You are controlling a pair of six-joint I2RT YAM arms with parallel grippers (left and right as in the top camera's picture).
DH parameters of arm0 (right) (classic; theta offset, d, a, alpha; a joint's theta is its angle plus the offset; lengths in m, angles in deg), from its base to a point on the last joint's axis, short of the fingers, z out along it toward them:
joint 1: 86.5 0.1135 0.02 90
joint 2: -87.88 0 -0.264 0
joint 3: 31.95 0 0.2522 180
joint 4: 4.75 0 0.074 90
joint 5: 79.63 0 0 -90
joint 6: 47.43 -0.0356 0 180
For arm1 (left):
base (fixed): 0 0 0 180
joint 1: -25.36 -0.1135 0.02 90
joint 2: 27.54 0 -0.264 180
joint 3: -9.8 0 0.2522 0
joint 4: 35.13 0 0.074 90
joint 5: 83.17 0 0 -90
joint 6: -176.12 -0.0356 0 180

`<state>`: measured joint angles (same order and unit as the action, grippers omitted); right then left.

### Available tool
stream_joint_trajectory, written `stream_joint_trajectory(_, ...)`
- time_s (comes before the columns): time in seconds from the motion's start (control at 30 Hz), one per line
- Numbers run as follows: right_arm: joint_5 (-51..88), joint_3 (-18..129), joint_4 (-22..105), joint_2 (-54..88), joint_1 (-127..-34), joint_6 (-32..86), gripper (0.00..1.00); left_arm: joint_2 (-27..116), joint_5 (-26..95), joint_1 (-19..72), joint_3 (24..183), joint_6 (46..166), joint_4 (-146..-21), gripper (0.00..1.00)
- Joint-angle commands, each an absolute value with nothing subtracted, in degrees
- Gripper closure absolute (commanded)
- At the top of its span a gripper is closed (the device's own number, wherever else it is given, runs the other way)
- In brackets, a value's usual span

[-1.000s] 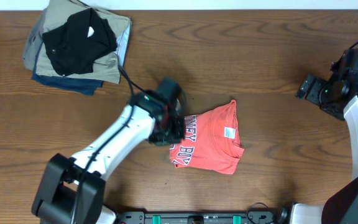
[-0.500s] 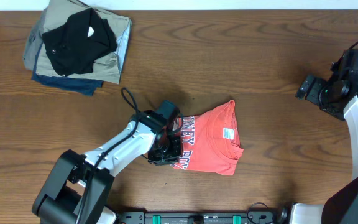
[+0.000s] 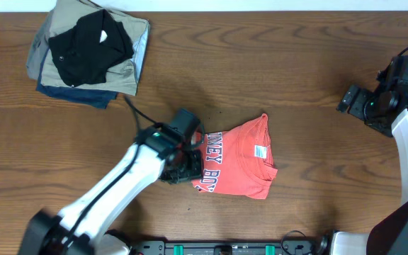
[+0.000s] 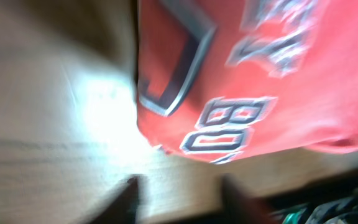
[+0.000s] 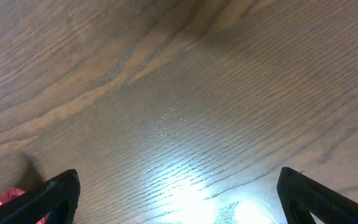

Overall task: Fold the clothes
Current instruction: 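Grasp the left edge of the folded red shirt with the left gripper, then lift the red shirt and carry it toward the clothes stack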

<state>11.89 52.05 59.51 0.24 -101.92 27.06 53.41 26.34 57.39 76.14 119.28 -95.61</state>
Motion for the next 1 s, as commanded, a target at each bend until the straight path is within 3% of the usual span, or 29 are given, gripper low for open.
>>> stream_joint_trajectory(0.0,11.89,52.51,59.58,0.33,-102.23,26.75,0.01,49.08,15.28,55.16,77.32,118.8,-95.37,0.02)
stream_joint_trajectory(0.27,11.89,52.51,59.58,0.33,-102.23,26.75,0.01,51.35,16.09,46.31,77.14,117.38,-94.32,0.02)
stream_joint_trajectory(0.57,11.89,52.51,59.58,0.33,-102.23,26.75,0.01,64.95,39.39,44.3,76.29,105.08,-85.51,0.02)
stream_joint_trajectory(0.97,11.89,52.51,59.58,0.33,-102.23,26.75,0.01,77.97,55.94,45.06,76.29,102.26,-79.32,0.01)
